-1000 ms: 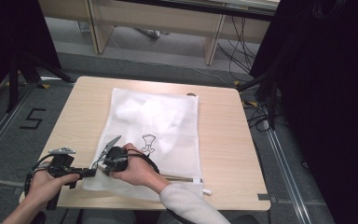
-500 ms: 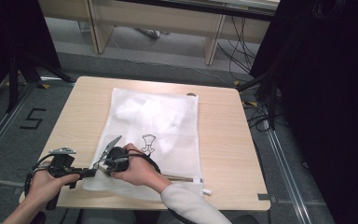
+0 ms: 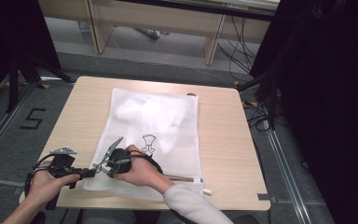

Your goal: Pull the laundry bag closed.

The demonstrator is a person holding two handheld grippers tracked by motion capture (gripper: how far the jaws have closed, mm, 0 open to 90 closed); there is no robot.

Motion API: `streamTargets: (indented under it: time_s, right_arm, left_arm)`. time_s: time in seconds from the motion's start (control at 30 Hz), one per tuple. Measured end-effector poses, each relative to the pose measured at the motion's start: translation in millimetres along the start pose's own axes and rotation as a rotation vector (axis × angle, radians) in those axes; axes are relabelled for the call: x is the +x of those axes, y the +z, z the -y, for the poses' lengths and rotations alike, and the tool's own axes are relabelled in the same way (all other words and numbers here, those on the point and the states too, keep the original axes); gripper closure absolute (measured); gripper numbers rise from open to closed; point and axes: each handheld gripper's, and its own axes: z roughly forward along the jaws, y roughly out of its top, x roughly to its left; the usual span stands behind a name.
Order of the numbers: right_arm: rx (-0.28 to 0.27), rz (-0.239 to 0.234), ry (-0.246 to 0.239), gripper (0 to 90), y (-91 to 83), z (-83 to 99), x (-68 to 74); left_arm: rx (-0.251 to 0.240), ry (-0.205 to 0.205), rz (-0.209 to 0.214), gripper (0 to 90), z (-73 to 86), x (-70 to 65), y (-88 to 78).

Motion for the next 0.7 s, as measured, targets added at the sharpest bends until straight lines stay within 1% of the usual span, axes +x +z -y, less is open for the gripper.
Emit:
streamTargets:
  time_s: [0.03, 0.07, 0.17, 0.2, 0.23, 0.27, 0.33, 0.4, 0.43, 0.5, 0.6, 0.63, 0.67, 0.7]
  right_arm:
    - [-0.003, 0.005, 0.007, 82.5, -0.7, 0.6, 0.6]
    - [-0.005, 0.007, 0.009, 82.5, -1.0, 1.3, 0.6]
    - [-0.009, 0.0, 0.006, 82.5, -2.2, 3.0, -1.0]
    - [-0.018, -0.002, 0.016, 82.5, -1.5, 3.4, -0.8]
    - [-0.015, -0.007, 0.006, 82.5, -1.2, 3.4, -1.4]
    - [-0.007, -0.005, 0.008, 82.5, -1.2, 3.6, -1.3]
    - [-0.011, -0.012, 0.007, 82.5, -1.0, 4.7, -1.9]
    - [-0.007, 0.0, 0.021, 82.5, -2.1, 5.4, -1.5]
    - [-0.008, -0.002, 0.015, 82.5, -2.4, 5.8, -1.7]
    - [-0.01, -0.01, 0.013, 82.5, -3.4, 6.8, -1.9]
    - [-0.005, -0.004, 0.012, 82.5, -4.5, 8.7, -2.4]
    - [-0.008, -0.008, 0.013, 82.6, -4.4, 9.9, -2.7]
    - [-0.007, -0.002, 0.015, 82.5, -4.7, 10.8, -3.1]
    - [-0.009, -0.007, 0.019, 82.5, -5.2, 11.7, -3.3]
  left_arm:
    - [-0.013, -0.003, 0.002, 86.3, 0.4, -0.2, 1.0]
    - [0.003, -0.002, 0.0, 86.3, -0.4, -0.3, 0.2]
    - [0.007, -0.003, 0.009, 86.4, -0.4, -0.1, 0.3]
    - [0.007, -0.004, 0.01, 86.4, -0.4, 0.0, 0.3]
    - [0.009, -0.002, 0.006, 86.3, -0.3, 0.3, 0.3]
    - [0.012, -0.002, 0.006, 86.3, -0.2, 0.6, 0.3]
    - [0.013, -0.001, 0.004, 86.3, -0.1, 0.5, 0.4]
    - [0.013, -0.003, 0.002, 86.3, -0.1, 0.2, 1.0]
    - [0.009, -0.008, 0.003, 86.3, 0.1, -0.1, 1.2]
    - [0.012, -0.006, 0.002, 86.3, 0.1, -0.1, 1.1]
    - [0.013, -0.008, 0.001, 86.3, 0.3, 0.1, 1.3]
    - [0.017, -0.005, 0.001, 86.3, 0.3, 0.3, 1.2]
    - [0.018, -0.002, 0.005, 86.2, 0.2, 0.4, 1.3]
    - [0.008, -0.002, 0.001, 86.2, 0.5, -0.2, 2.1]
